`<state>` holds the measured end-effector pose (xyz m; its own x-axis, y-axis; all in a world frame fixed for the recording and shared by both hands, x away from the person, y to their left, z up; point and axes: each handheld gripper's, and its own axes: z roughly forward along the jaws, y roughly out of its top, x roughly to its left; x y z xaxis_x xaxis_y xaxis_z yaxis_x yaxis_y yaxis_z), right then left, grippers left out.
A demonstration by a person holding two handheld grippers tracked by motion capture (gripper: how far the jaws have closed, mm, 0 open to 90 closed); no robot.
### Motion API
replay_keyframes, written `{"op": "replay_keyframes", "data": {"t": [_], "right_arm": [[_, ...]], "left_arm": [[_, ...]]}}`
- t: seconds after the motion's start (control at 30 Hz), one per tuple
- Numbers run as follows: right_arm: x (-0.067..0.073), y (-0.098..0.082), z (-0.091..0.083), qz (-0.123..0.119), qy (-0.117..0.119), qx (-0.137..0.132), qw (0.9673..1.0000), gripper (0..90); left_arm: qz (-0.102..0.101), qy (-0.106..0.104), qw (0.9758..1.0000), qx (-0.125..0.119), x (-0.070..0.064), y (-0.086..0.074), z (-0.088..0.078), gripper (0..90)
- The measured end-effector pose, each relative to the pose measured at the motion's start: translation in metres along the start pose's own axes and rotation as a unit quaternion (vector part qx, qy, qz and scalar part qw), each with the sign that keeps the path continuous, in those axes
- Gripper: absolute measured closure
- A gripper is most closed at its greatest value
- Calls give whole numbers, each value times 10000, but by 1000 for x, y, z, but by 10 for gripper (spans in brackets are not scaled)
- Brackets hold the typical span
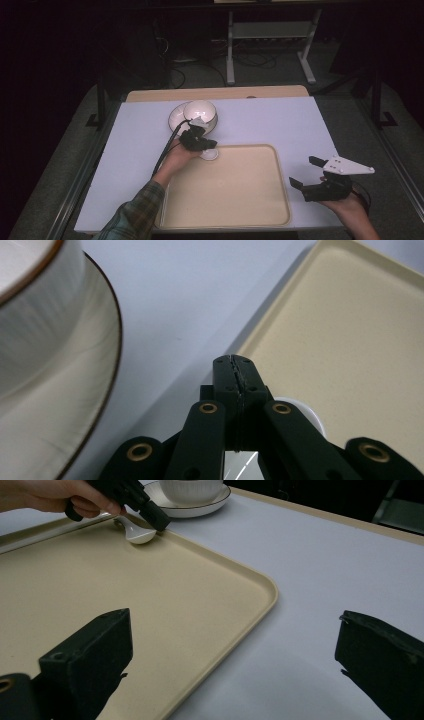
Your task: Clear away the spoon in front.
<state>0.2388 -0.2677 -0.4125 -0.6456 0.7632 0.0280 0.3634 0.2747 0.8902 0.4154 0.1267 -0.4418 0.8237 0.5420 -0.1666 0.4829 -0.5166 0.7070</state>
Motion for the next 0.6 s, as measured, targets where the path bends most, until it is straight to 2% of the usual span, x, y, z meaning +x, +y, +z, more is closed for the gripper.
{"op": "replay_keyframes", "data": {"t": [0.4,0.6], "right_arm": [[0,0,-1,12,-17,-6,10000,15],[0,0,-1,14,-29,-20,10000,15]], "left_arm": [[169,-203,9993,274,-18,-13,-10,896],[150,-251,9989,359,-23,-24,-18,896]]}}
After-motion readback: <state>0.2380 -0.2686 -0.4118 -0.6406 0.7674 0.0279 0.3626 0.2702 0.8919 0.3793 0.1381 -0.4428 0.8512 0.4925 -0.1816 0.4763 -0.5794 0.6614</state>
